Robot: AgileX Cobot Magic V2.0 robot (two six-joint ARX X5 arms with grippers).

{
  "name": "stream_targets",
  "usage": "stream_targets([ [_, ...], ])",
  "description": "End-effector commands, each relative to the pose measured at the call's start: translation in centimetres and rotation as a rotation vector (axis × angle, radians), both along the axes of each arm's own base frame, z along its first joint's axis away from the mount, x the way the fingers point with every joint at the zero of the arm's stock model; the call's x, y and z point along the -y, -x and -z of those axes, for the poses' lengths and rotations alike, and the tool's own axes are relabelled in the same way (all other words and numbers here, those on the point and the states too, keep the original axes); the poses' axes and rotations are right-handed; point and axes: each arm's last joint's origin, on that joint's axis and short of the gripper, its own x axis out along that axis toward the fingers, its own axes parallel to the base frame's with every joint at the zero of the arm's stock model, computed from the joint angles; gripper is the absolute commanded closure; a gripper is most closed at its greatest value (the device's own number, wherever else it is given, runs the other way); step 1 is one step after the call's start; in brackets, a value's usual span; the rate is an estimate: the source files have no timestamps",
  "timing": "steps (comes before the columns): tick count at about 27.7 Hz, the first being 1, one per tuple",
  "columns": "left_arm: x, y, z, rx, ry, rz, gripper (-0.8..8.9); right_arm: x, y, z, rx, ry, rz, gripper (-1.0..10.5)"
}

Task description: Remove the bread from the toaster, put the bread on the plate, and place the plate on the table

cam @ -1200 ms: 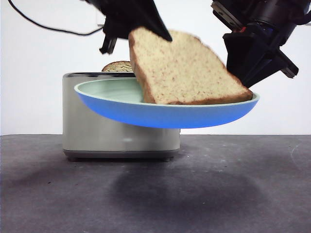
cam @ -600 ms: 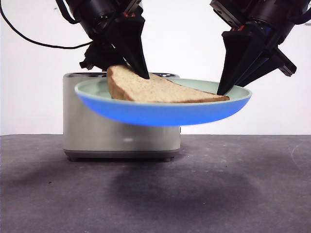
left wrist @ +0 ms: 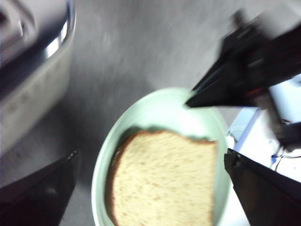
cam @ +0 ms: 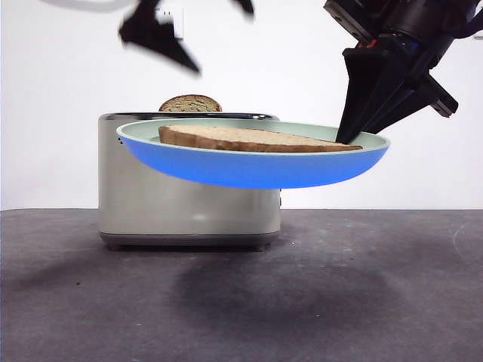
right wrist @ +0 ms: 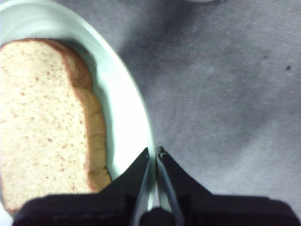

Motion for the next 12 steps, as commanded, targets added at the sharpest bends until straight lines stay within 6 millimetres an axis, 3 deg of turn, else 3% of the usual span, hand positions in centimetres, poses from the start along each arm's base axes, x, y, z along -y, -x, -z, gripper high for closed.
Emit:
stream_targets([
  [1,-0.7,1.7,-3.1,0.080,0.052,0.009,2.73,0.2,-0.1,-0.3,0.037,0.028,0.020,9.6],
  [3,-1.7,3.2,-5.5,0.153,0.097,0.010,2.74,0.4,-0.2,-0.3,0.037,0.029,0.028,9.6],
  [7,-5.6,9.3,-10.6,0.341,0.206,0.005,2.79,1.7,-0.8,-0.3,0.044,0.035,0.065,9.6],
  [12,-10.7,17.4,-13.9,0.512,0.314,0.005,2.79,4.2,-1.7,-0.2,0.046,0.041,0.146,9.6],
])
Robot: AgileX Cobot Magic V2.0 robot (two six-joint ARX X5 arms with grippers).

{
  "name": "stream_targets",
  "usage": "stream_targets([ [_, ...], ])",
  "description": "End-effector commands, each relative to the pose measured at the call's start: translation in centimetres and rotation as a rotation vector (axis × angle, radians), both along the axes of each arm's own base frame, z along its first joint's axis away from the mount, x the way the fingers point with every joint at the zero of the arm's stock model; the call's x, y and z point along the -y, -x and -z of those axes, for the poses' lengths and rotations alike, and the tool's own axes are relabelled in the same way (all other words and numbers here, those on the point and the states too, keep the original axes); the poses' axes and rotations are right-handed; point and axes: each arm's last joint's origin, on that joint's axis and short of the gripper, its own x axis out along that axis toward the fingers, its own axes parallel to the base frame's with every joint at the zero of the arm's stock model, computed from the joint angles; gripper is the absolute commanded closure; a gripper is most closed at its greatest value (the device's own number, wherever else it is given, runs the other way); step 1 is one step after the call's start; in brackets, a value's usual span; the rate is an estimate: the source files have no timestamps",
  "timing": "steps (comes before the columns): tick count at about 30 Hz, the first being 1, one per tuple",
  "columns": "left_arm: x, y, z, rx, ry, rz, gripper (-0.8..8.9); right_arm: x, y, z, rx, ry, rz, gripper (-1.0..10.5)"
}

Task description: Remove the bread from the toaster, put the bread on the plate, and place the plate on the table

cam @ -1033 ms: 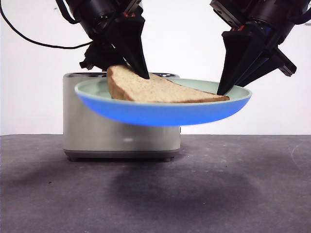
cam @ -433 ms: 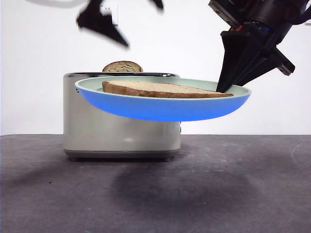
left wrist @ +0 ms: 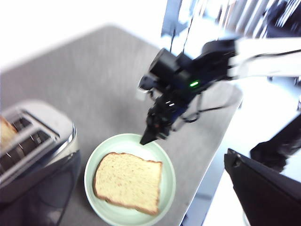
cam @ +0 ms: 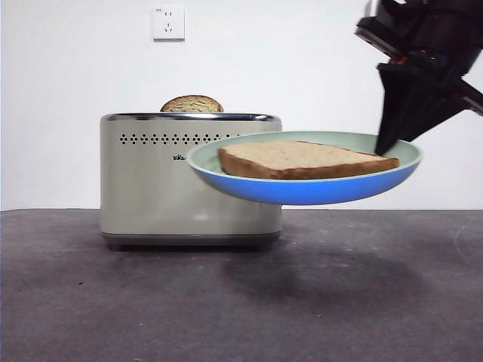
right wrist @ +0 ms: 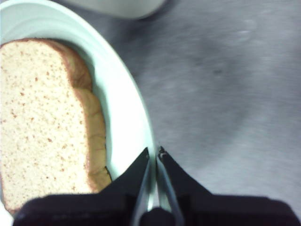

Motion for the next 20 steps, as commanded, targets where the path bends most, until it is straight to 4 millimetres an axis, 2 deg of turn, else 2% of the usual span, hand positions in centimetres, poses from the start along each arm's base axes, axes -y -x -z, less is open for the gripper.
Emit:
stream_targets([
  [1,-1.8,2.9,-0.7,0.054,0.030,0.003,2.79,1.0,-0.4,-0.2,0.012,-0.008,0.019,9.6],
  [4,-3.4,5.5,-1.0,0.098,0.061,0.002,2.79,1.5,-0.7,0.4,-0.019,0.007,0.023,9.6],
  [9,-5.3,8.3,-1.0,0.133,0.075,-0.018,2.80,1.4,-1.4,2.0,-0.081,0.021,0.026,9.6],
  [14,-6.2,9.4,-0.5,0.126,0.034,-0.095,2.80,1.1,-2.2,3.7,-0.143,0.031,0.023,9.6],
  [20,-6.4,9.5,0.0,0.088,-0.005,-0.118,2.80,0.9,-3.1,5.9,-0.214,0.053,0.009,9.6],
])
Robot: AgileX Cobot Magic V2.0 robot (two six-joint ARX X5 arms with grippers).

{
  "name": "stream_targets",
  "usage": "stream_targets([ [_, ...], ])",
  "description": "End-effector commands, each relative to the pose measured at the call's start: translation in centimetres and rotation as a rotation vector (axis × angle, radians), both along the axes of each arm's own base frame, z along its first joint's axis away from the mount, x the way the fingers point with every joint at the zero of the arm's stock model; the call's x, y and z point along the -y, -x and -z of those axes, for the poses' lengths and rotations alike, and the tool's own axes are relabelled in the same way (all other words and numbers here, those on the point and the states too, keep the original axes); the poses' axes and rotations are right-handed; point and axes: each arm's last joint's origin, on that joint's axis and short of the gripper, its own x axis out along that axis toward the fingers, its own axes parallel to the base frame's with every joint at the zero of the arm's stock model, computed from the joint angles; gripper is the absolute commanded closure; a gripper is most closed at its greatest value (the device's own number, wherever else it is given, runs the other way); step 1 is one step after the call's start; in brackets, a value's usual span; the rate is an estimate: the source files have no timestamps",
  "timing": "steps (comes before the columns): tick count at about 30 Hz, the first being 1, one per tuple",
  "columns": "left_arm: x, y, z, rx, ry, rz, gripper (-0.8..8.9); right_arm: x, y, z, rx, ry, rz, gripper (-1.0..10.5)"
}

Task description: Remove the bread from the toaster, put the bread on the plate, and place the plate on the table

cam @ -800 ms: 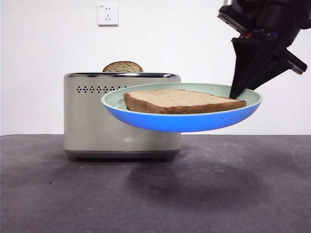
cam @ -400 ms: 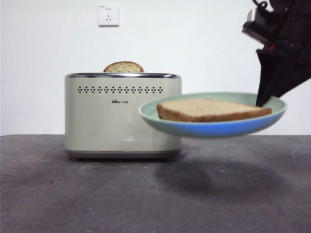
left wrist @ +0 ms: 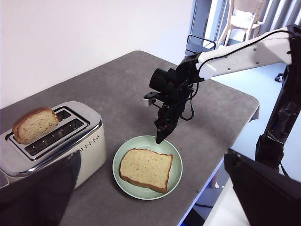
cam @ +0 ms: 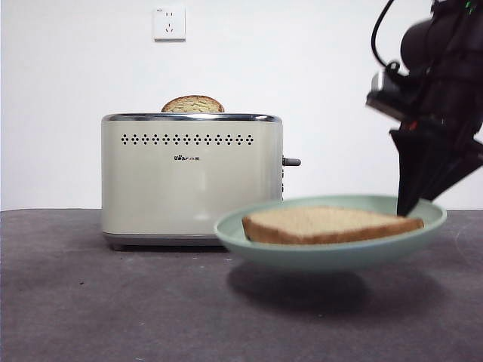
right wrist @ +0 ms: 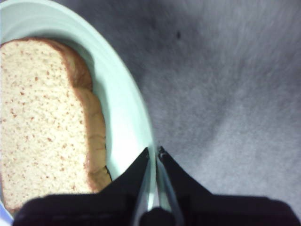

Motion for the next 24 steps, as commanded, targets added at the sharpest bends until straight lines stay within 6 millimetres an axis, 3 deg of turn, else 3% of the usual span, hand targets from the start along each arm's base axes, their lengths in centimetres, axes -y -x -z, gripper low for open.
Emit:
stream_targets([
  [1,-0.1,0.1,0.2,-0.017,-0.013,-0.001,2.80,-0.2,-0.4,0.9,-0.025,-0.003,-0.019,9.6],
  [13,-0.1,0.1,0.2,-0.016,-0.014,-0.001,2.80,-0.4,-1.4,4.3,-0.124,0.030,-0.027,9.6],
  [24,-0.1,0.1,0.2,-0.015,-0.015,0.000,2.80,-0.4,-1.8,4.6,-0.092,0.059,-0.020,9.6],
])
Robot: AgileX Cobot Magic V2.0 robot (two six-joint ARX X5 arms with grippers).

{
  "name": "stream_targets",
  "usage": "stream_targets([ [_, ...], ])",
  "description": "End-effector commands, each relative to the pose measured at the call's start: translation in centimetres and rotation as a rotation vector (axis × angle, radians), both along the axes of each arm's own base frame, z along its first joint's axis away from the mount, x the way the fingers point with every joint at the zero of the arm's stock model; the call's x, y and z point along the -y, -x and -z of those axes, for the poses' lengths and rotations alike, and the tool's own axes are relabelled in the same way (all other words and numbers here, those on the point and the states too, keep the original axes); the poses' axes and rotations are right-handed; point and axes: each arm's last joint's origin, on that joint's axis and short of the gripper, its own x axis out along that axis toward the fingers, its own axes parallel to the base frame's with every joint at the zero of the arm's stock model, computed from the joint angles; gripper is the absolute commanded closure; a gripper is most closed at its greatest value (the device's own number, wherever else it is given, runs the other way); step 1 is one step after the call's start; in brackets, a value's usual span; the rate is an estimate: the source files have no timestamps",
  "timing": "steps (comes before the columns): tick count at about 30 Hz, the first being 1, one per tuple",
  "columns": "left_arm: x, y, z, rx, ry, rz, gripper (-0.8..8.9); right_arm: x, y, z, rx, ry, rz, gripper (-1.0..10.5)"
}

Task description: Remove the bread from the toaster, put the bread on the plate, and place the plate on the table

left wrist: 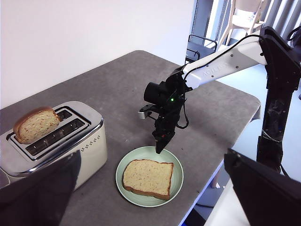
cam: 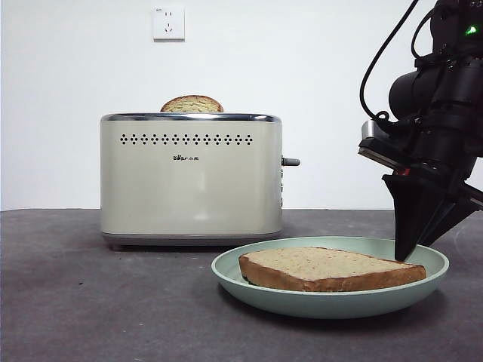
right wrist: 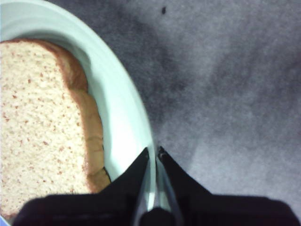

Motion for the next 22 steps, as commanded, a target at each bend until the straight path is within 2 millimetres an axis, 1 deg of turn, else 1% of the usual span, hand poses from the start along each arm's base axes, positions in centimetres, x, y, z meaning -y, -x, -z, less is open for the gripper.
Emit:
stream_targets([
  [1,-0.09,0.16,0.20,-0.015,-0.014,0.003,2.80,0.05,-0.24,0.47,0.008,0.052,0.004,9.6],
  [8,-0.09,0.16,0.20,-0.014,-0.014,0.003,2.80,0.39,-0.35,0.49,0.016,0.077,0.015,9.6],
  [11,-0.09,0.16,0.20,-0.014,-0.014,0.003,2.80,0.38,-0.36,0.49,0.017,0.076,0.015,9.2],
  [14,-0.09,0.16,0.21,-0.015,-0.014,0.003,2.80,0.38,-0.35,0.49,0.016,0.076,0.016,7.8],
  [16,-0.09,0.16,0.21,-0.014,-0.015,0.003,2.80,0.38,-0.35,0.49,0.016,0.076,0.016,7.2],
  [22,-0.10,0.17,0.23,-0.017,-0.016,0.004,2.79,0.38,-0.35,0.49,0.016,0.076,0.016,7.2],
])
